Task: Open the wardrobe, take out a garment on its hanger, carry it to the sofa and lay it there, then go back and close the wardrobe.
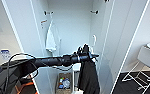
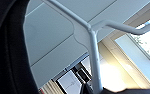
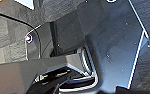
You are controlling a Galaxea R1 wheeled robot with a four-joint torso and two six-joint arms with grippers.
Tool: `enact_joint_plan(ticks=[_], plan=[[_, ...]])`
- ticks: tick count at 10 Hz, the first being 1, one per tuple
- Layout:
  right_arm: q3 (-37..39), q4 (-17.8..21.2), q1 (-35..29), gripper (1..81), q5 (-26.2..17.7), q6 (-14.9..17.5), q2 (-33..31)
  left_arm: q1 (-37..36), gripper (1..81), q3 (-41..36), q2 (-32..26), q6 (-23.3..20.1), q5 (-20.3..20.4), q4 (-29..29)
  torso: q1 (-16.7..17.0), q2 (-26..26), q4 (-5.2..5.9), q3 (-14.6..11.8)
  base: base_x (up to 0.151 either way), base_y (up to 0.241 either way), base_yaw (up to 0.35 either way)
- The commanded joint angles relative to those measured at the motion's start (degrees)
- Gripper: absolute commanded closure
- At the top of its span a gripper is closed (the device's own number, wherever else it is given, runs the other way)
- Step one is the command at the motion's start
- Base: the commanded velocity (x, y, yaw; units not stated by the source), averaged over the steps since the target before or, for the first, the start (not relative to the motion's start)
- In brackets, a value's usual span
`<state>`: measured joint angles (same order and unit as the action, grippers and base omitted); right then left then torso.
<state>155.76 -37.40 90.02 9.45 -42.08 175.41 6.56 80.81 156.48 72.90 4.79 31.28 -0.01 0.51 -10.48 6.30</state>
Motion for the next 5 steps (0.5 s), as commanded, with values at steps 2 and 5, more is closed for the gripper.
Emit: enact_joint_plan(ticks=[2, 5], plan=[[-0.03, 0.14, -1.9, 1.0, -2.06, -0.02, 0.22, -10.73, 81.1, -1.44, -0.28, -1.18, 2.24, 1.59, 0.0, 0.0, 0.0, 0.0, -0.122, 0.0, 0.0], [-0.03, 0.14, -1.81, 1.0, -2.06, -0.02, 0.23, -10.73, 81.1, -1.71, -0.55, -1.18, 2.33, 1.68, 0.0, 0.0, 0.0, 0.0, -0.118, 0.0, 0.0]])
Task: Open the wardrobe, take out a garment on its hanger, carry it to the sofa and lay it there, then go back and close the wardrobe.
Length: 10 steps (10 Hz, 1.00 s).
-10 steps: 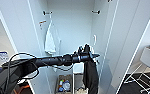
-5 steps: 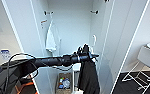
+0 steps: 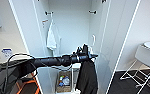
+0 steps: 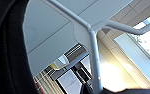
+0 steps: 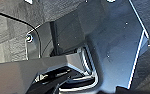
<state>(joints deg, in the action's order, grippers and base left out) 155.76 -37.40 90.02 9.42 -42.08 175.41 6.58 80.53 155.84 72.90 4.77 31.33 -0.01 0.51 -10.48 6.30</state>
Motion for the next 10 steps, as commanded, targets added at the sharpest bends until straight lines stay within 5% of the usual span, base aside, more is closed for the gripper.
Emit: enact_joint_plan(ticks=[1, 10], plan=[[-0.03, 0.14, -1.81, 1.0, -2.04, -0.02, 0.23, -10.49, 81.1, -1.6, -0.09, -1.18, 2.35, 1.54, 0.0, 0.0, 0.0, 0.0, -0.073, 0.0, 0.0], [-0.03, 0.14, -1.98, 1.0, -2.04, -0.02, 0.23, -3.2, 81.1, -3.01, -4.12, -1.62, 5.51, 3.91, 0.01, 0.02, 0.0, 0.0, 0.0, 0.0, 0.0]])
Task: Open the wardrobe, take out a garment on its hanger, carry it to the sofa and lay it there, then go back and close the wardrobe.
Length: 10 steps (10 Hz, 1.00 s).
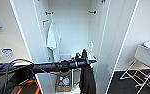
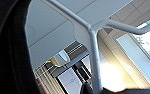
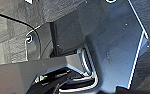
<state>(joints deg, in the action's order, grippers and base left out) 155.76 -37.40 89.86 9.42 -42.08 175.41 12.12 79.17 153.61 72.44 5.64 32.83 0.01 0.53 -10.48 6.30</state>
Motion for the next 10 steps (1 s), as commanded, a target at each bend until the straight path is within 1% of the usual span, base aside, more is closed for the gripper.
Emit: enact_joint_plan(ticks=[1, 3, 10], plan=[[-0.03, 0.14, -2.0, 1.0, -2.13, -0.02, 0.23, -8.2, 81.1, -1.73, -3.12, -1.16, 5.17, 2.41, -0.01, 0.0, 0.0, 0.0, 0.0, 0.0, 0.0], [-0.03, 0.14, -2.09, 1.0, -2.13, -0.02, 0.32, -8.03, 81.1, -2.79, -4.71, -1.16, 4.99, 2.41, -0.01, 0.0, 0.0, 0.0, 0.0, 0.0, 0.0], [-0.03, 0.14, -2.08, 1.0, -2.13, -0.02, 0.4, -8.03, 81.1, -2.96, -4.28, -1.16, 5.08, 2.5, -0.01, 0.0, 0.0, 0.0, 0.0, 0.0, 0.0]])
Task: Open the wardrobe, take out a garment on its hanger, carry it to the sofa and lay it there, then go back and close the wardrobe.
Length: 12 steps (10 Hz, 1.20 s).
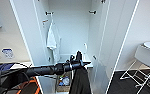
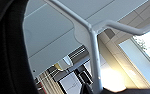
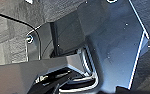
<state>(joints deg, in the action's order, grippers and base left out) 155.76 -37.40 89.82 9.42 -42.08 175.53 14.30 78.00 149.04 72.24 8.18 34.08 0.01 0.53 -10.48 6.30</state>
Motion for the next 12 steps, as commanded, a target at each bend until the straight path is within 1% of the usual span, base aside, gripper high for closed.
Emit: enact_joint_plan(ticks=[1, 3, 4, 12], plan=[[-0.03, 0.14, -1.96, 1.0, -2.13, -0.02, 0.28, -10.21, 81.1, -1.7, 0.38, -0.96, 2.54, 1.25, -0.01, 0.0, 0.0, 0.0, 0.0, 0.0, 0.0], [-0.03, 0.14, -1.88, 1.0, -2.13, -0.02, 0.28, -10.21, 81.1, -1.53, 0.65, -1.05, 2.54, 1.25, -0.01, 0.0, 0.0, 0.0, 0.0, 0.0, 0.0], [-0.03, 0.14, -1.88, 1.0, -2.04, -0.02, 0.28, -10.21, 81.1, -1.53, 0.65, -0.96, 2.54, 1.25, -0.01, 0.0, 0.0, 0.0, 0.0, 0.0, -0.195], [-0.03, 0.14, -1.52, 1.0, -2.04, -0.02, 0.19, -10.3, 81.1, -2.06, 0.3, -0.87, 2.02, 1.33, -0.01, -0.02, 0.0, 0.0, 0.0, 0.0, -0.253]])
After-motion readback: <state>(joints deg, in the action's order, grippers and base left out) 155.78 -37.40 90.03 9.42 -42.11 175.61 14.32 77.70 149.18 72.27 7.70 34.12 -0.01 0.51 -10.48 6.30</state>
